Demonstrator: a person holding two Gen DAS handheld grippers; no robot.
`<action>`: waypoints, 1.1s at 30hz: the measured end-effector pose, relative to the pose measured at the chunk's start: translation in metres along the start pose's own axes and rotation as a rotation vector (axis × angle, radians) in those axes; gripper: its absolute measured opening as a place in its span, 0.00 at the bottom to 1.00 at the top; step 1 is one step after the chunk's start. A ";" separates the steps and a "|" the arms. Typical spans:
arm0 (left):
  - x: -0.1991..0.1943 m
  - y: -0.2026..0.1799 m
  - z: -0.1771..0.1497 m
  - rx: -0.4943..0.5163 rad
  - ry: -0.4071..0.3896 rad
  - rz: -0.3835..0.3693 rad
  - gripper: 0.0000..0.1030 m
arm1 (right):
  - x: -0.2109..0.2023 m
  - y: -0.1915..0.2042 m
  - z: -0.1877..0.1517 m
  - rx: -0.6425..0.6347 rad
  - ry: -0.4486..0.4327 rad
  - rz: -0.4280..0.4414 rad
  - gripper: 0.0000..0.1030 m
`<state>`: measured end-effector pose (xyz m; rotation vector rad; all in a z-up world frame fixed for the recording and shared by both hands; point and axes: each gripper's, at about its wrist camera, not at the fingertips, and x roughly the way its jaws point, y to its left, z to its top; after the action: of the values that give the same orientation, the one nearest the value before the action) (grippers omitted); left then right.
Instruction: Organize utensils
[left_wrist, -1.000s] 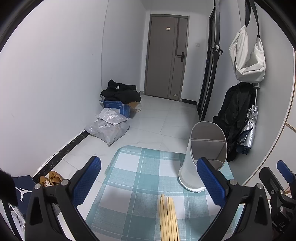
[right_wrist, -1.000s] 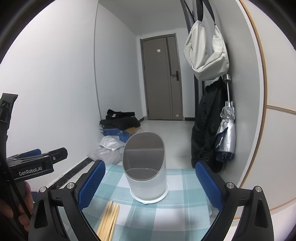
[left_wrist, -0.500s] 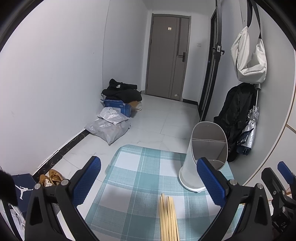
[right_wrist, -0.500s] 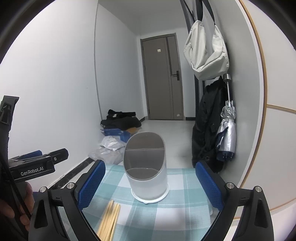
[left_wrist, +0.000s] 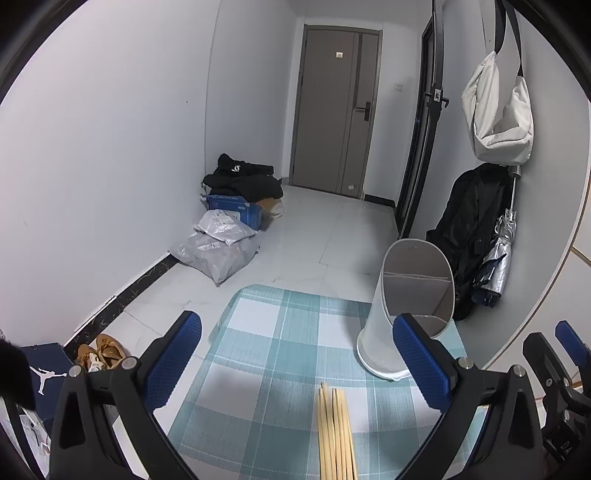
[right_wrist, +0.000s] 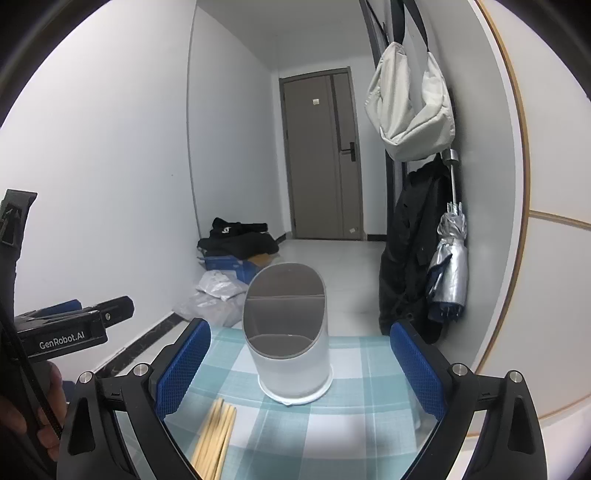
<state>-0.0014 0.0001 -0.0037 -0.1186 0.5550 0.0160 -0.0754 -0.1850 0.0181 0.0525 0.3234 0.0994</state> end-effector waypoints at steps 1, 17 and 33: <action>0.000 0.000 0.000 0.000 0.005 -0.005 0.99 | 0.000 0.000 0.000 0.002 0.001 0.000 0.96; 0.001 0.002 0.000 -0.012 0.009 -0.008 0.99 | 0.002 -0.003 0.001 0.003 0.011 -0.004 0.95; 0.009 0.031 0.008 -0.122 0.093 -0.064 0.99 | 0.038 0.023 -0.018 -0.080 0.202 0.073 0.95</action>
<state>0.0085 0.0317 -0.0051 -0.2574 0.6429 -0.0176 -0.0471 -0.1575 -0.0094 -0.0252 0.5195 0.1902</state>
